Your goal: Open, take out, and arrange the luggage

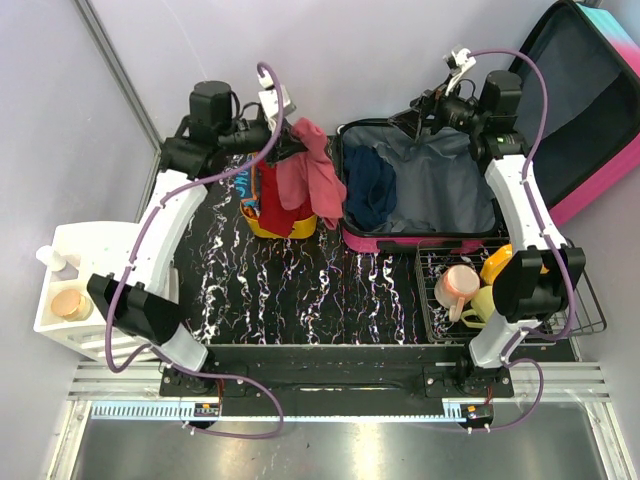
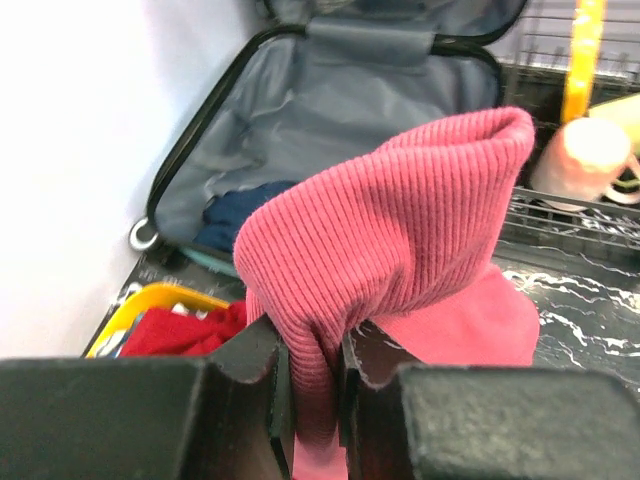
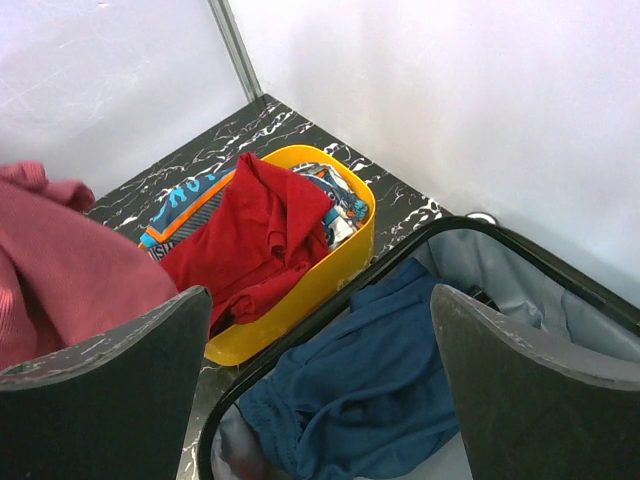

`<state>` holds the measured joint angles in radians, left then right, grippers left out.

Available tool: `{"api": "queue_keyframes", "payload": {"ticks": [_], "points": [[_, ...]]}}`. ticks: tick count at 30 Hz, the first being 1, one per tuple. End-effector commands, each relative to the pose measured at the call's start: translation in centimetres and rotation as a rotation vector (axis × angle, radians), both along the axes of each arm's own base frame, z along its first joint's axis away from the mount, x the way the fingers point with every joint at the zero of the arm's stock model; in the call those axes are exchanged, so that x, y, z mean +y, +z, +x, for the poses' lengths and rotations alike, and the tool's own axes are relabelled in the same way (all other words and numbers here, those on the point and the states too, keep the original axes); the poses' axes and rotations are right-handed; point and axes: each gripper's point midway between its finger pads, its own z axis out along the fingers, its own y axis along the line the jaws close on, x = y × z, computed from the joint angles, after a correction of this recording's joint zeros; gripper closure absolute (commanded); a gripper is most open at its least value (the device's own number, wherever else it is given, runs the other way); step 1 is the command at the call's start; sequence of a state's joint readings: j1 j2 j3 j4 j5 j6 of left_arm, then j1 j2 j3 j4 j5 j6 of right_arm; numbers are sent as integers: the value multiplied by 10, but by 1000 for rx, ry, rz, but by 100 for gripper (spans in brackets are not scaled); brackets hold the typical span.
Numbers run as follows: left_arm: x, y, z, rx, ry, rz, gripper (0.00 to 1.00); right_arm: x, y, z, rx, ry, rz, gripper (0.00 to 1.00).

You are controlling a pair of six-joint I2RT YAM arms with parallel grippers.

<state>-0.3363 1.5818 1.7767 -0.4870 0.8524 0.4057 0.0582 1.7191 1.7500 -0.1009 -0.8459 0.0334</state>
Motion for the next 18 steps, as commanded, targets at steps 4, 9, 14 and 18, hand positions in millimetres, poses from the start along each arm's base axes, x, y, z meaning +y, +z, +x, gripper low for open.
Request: {"api": "queue_keyframes", "payload": {"ticks": [4,9,14,18], "points": [[63,-65,86,266,403,185,99,-4,-17,13,39,-46,-13,0],[99,-131,169,422,600,214,89,-9,-38,18,71,-73,-57,0],[104,-178,216,432,673,188,78,-16,-81,27,159,-98,-119,0],[94,-232,214,480,630,238,76,-15,-130,37,278,-92,-141,0]]}}
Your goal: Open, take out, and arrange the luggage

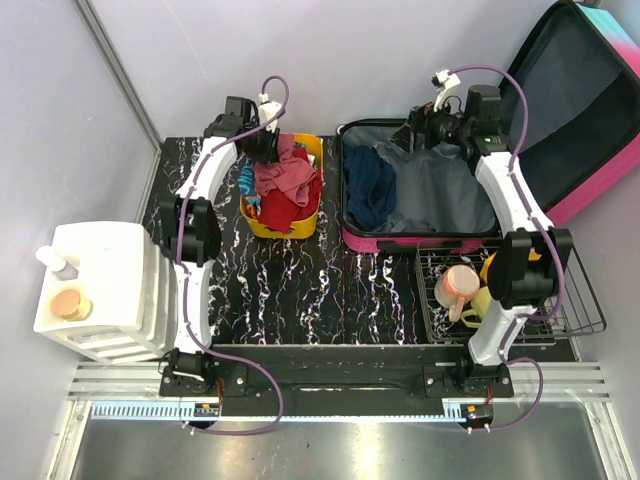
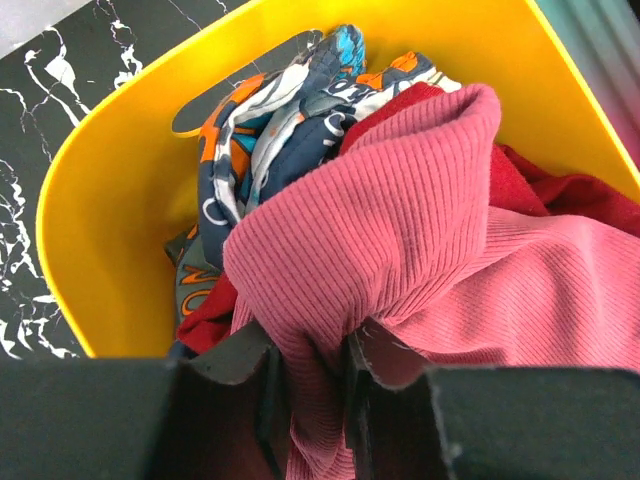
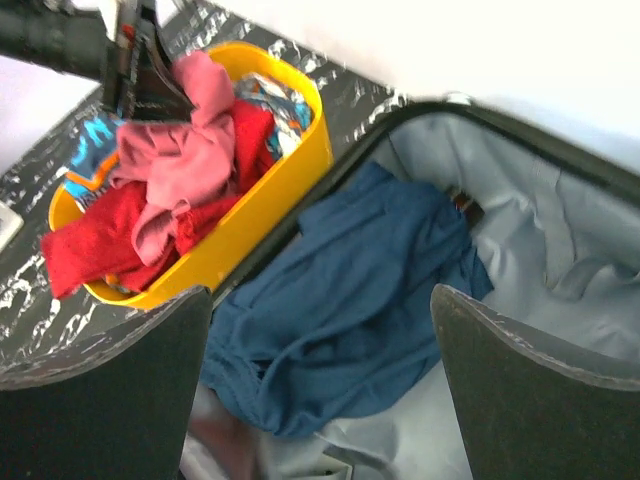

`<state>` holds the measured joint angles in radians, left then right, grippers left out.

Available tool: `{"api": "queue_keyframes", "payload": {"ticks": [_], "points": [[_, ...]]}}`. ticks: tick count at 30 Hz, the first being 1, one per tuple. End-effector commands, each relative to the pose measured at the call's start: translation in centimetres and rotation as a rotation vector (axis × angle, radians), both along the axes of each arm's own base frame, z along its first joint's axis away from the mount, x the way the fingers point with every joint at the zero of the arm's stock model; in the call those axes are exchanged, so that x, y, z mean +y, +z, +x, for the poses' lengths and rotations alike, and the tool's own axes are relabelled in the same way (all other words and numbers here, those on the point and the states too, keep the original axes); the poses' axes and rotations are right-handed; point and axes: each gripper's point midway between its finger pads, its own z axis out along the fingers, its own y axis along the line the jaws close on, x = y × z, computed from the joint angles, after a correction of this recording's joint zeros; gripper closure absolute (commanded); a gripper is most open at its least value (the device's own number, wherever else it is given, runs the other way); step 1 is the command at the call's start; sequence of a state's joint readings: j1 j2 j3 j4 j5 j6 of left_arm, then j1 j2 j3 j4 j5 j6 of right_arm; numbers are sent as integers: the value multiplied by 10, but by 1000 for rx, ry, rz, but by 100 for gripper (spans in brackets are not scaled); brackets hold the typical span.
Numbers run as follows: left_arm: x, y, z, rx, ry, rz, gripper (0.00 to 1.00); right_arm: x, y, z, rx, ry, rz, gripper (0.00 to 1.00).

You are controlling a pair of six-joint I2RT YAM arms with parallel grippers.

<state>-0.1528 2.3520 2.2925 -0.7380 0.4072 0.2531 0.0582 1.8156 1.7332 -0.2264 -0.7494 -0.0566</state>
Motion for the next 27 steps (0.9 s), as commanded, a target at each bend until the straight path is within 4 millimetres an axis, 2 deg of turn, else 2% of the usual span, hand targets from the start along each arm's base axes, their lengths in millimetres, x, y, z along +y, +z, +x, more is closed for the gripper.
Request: {"api": "queue_keyframes", "payload": {"ticks": [1,2,3,5,6,7,8,9,11,12,14,15,17,18,20,21,22,25,26,27], "points": [[-15,1,5,-53,-10,8,73,-1,-60,9,142,-4,-47,0],[-15,-6,3,-40,-19,25,60,0,-65,11,156,1,-47,0],[-14,-8,2,-30,-16,30,47,2,-80,14,192,7,-51,0],[-11,-5,-2,-22,-10,40,23,10,-88,16,225,23,-55,0],[-8,10,-4,-49,-11,39,19,13,-100,18,254,32,-55,0],[-8,19,-5,-70,-22,46,15,16,-98,20,258,35,-53,0],[-6,25,-7,-84,-21,51,2,23,-101,21,269,43,-55,0],[-5,50,-10,-128,-18,47,1,27,-107,23,279,38,-62,0],[-3,69,-15,-164,-21,45,1,39,-110,24,283,41,-68,0],[-2,92,-21,-206,-20,38,1,41,-114,27,290,15,-77,0],[-1,108,-27,-236,-16,29,1,50,-115,30,310,-9,-53,0],[-1,126,-33,-271,-20,22,1,57,-120,31,318,-1,-57,0],[-1,136,-40,-294,-24,15,1,68,-124,31,353,-7,-36,0],[0,151,-45,-325,-28,9,1,72,-137,34,375,-21,-55,0],[-3,160,-49,-343,-43,-7,1,74,-149,35,410,-26,-86,0],[-5,167,-52,-357,-50,-14,1,70,-169,38,444,-53,-117,0],[-5,169,-53,-360,-49,-22,1,66,-178,38,470,-74,-144,0],[-9,173,-56,-360,-60,-40,1,44,-208,37,494,-125,-276,4],[-9,172,-58,-355,-59,-42,1,36,-211,36,499,-134,-293,5],[-10,173,-60,-355,-63,-47,1,30,-206,34,491,-135,-298,5]]}}
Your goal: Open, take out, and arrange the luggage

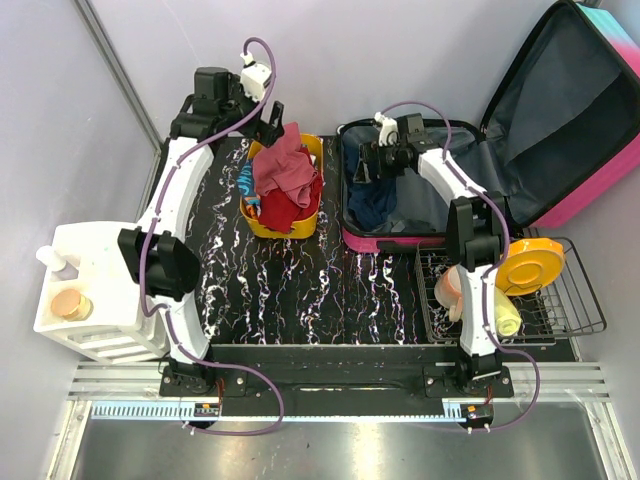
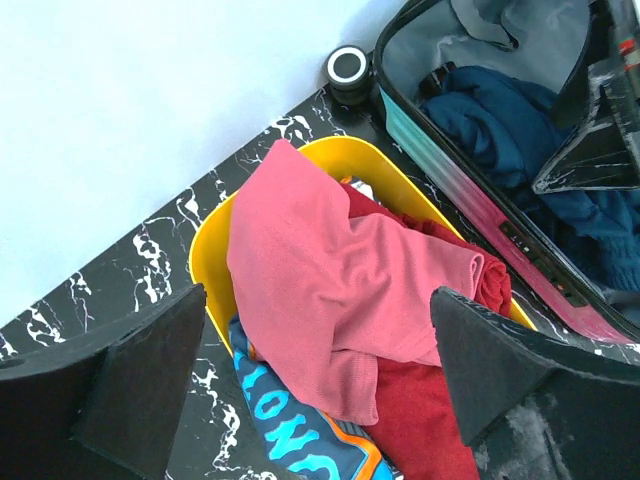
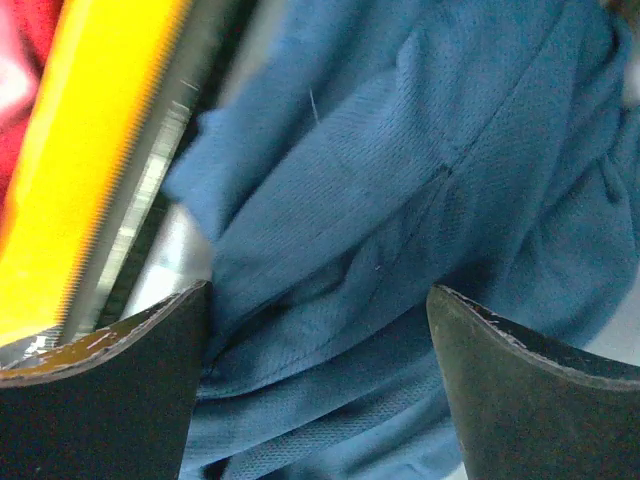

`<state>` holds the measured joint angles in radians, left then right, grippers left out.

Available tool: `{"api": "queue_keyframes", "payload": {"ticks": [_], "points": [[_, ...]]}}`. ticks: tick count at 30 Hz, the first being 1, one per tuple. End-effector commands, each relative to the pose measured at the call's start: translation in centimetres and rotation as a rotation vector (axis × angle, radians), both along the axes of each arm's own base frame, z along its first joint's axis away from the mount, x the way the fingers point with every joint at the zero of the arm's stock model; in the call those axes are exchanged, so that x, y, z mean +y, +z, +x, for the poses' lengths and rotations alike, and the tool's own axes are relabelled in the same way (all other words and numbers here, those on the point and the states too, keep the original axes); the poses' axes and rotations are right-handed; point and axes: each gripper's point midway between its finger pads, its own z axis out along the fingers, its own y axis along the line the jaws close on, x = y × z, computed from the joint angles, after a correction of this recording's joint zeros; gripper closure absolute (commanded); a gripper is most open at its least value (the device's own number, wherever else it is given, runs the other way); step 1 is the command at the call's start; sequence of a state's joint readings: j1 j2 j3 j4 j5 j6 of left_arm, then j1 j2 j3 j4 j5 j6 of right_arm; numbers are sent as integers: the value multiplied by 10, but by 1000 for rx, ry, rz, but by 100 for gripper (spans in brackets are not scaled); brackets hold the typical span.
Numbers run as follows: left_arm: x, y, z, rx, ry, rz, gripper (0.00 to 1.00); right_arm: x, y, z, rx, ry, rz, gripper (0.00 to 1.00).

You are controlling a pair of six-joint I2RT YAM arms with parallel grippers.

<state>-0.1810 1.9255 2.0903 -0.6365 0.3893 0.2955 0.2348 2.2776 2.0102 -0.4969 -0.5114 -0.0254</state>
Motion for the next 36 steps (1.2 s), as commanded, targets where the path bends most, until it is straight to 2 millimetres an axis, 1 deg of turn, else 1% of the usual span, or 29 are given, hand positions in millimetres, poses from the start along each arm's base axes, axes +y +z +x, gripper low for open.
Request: {"api": "queue_keyframes", "payload": {"ticks": [1,2,3,5,7,8,9,10,11,12,13,14,15,16,17,18,19,21,22,23,24,26,27,29,31,32,34,35,36], "points": [[-7,1,-5,-2,-30,-26,1,-48,-22,-7,53,-63,-152,8],[-8,-1,-7,4,-33,-26,1,-61,-20,-7,58,-80,-142,9],[-8,-1,-9,3,-35,-26,1,-64,-11,-11,57,-71,-117,11],[-7,-2,-10,2,-37,-21,1,-80,-11,-17,83,-78,-123,11],[-6,-3,-10,-4,-39,-16,1,-92,-5,-19,85,-93,-128,11],[-7,-4,-9,-1,-41,-15,1,-94,-1,-19,83,-91,-113,9],[-7,-4,-9,-4,-42,-14,1,-101,3,-17,79,-107,-107,8],[-8,-4,-8,-2,-45,-14,1,-104,11,-13,64,-115,-95,6],[-8,-3,-7,-7,-46,-16,1,-99,16,-12,61,-102,-63,3],[-9,-3,-7,-10,-50,-14,1,-100,22,-9,56,-105,-32,1],[-9,-3,-6,-8,-50,-15,1,-96,32,-2,41,-118,13,0],[-9,-3,-5,-10,-51,-16,1,-93,40,1,30,-115,48,0],[-9,-2,-5,-11,-51,-16,1,-85,47,2,27,-94,95,0],[-10,-1,-4,-12,-52,-18,1,-81,60,8,9,-109,138,0],[-10,0,-4,-17,-51,-17,1,-77,67,11,-4,-103,168,0],[-10,0,-3,-16,-52,-19,1,-76,70,15,-10,-109,186,0],[-10,0,-3,-16,-51,-18,1,-74,77,22,-25,-128,214,0],[-11,1,-3,-18,-53,-21,1,-74,67,30,5,-160,232,0],[-10,1,-3,-15,-48,-27,1,-72,72,35,15,-175,249,0],[-11,0,-3,-12,-48,-30,1,-75,54,40,54,-207,241,0],[-12,1,-3,-9,-49,-38,1,-76,52,42,84,-234,242,0],[-13,2,-3,-9,-49,-45,1,-80,32,47,107,-277,204,0],[-14,2,-3,-8,-49,-48,1,-82,29,47,104,-283,190,0],[-15,0,-3,-3,-52,-51,1,-81,14,47,111,-284,147,0],[-17,-2,-4,4,-54,-52,1,-79,7,45,137,-273,141,0],[-18,-3,-4,5,-57,-51,1,-77,-5,43,171,-270,138,0],[-21,-4,-5,10,-63,-55,1,-75,-16,37,208,-269,106,0],[-23,-4,-6,12,-68,-57,1,-77,-26,36,221,-280,74,0],[-25,-4,-7,11,-74,-56,1,-74,-28,32,233,-265,59,0]]}}
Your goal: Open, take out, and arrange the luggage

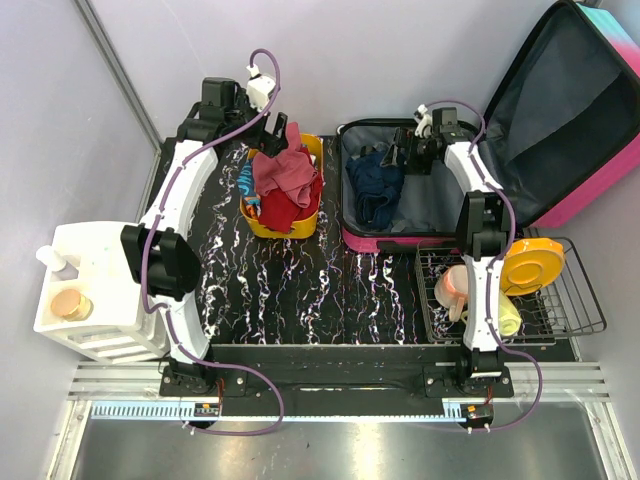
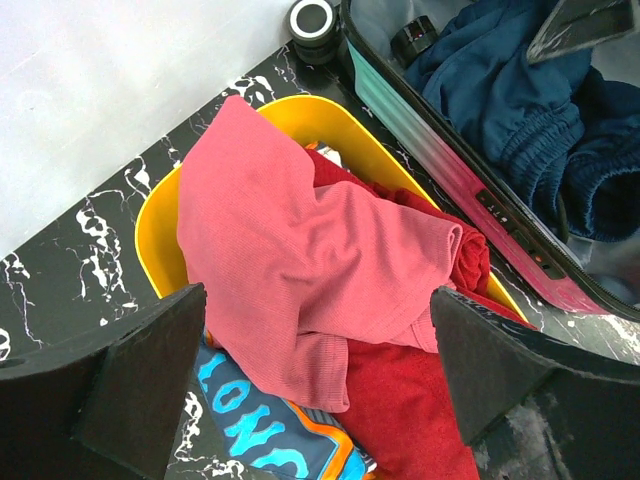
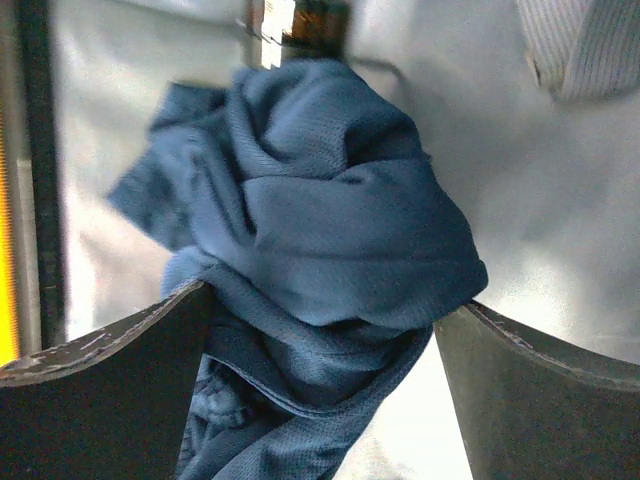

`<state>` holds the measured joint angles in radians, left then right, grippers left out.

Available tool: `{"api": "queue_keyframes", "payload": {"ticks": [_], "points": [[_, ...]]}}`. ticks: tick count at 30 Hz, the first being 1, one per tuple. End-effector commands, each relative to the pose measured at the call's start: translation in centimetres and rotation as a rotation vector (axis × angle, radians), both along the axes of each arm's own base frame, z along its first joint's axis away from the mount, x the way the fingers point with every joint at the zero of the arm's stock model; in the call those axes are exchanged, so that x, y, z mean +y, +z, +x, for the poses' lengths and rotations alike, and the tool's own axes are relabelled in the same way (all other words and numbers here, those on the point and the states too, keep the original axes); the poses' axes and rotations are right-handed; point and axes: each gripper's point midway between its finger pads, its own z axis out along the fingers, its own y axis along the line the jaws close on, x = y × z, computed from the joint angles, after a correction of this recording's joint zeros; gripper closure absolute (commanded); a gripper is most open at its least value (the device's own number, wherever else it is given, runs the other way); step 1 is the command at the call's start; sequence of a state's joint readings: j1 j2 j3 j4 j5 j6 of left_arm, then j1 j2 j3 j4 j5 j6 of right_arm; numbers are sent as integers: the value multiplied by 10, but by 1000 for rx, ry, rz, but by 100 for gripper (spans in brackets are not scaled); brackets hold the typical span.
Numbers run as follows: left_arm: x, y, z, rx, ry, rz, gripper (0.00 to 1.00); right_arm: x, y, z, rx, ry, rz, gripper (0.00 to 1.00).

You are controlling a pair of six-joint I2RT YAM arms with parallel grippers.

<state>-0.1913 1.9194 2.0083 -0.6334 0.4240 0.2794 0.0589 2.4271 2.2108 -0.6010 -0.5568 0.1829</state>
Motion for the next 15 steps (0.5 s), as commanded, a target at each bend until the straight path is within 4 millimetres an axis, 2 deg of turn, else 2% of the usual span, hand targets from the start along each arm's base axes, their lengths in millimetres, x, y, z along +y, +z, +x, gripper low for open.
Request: {"api": "queue_keyframes", "payload": {"ticks": [1,4,9,12,15], "points": [[-16,27,2,-70,-39,-47,1,10,-16,-12,74,19,-60,0],[-20,23,1,-58,-46,-49,1,26,-17,-21,128,39,43,0],[-25,19,0,-40,-49,-72,1,63,-9,-40,229,131,298,0],[-28,19,0,-32,-49,-86,1,74,-13,-44,240,155,312,0],[-29,19,0,-28,-51,-99,1,75,-28,-41,245,134,265,1]]}}
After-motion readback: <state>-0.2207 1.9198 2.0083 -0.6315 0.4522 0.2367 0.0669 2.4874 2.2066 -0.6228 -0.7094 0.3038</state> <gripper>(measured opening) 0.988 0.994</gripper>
